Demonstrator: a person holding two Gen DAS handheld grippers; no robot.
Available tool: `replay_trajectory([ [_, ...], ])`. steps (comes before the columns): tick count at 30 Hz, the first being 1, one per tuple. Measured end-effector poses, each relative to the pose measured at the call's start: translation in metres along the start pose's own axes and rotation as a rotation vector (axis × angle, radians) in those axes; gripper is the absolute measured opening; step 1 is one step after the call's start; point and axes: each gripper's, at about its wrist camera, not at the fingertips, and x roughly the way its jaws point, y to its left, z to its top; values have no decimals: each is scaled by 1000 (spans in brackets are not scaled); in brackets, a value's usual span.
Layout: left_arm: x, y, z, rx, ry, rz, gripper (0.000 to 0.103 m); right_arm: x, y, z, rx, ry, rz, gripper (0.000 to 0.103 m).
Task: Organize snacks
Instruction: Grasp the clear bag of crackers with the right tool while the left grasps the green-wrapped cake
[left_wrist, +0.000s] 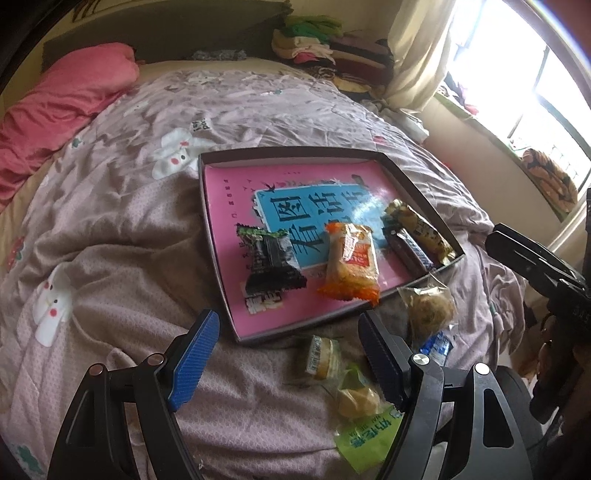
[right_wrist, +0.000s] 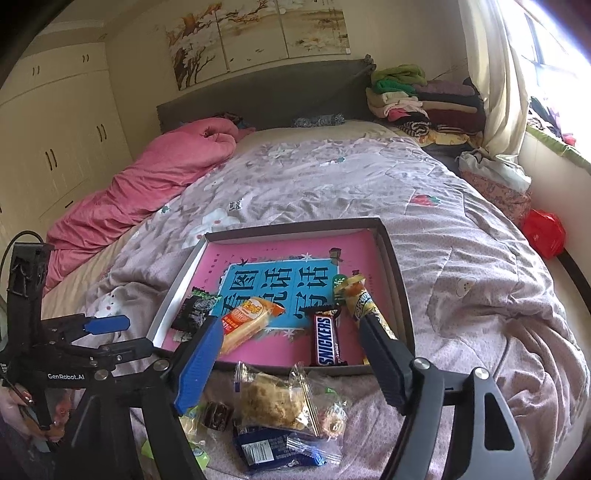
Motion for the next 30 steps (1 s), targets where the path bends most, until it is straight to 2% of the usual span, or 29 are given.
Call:
replay_trajectory([
  [5,4,-2,-4,34,7,-4,79,0,3,-5,-18,11,1,78],
  [15,15,-12,-8,108,56,46,79,5,5,-20,-38,43,-22,81],
  [30,24,-12,-10,98,91,33,79,23,20,-43,-87,126,-6,81],
])
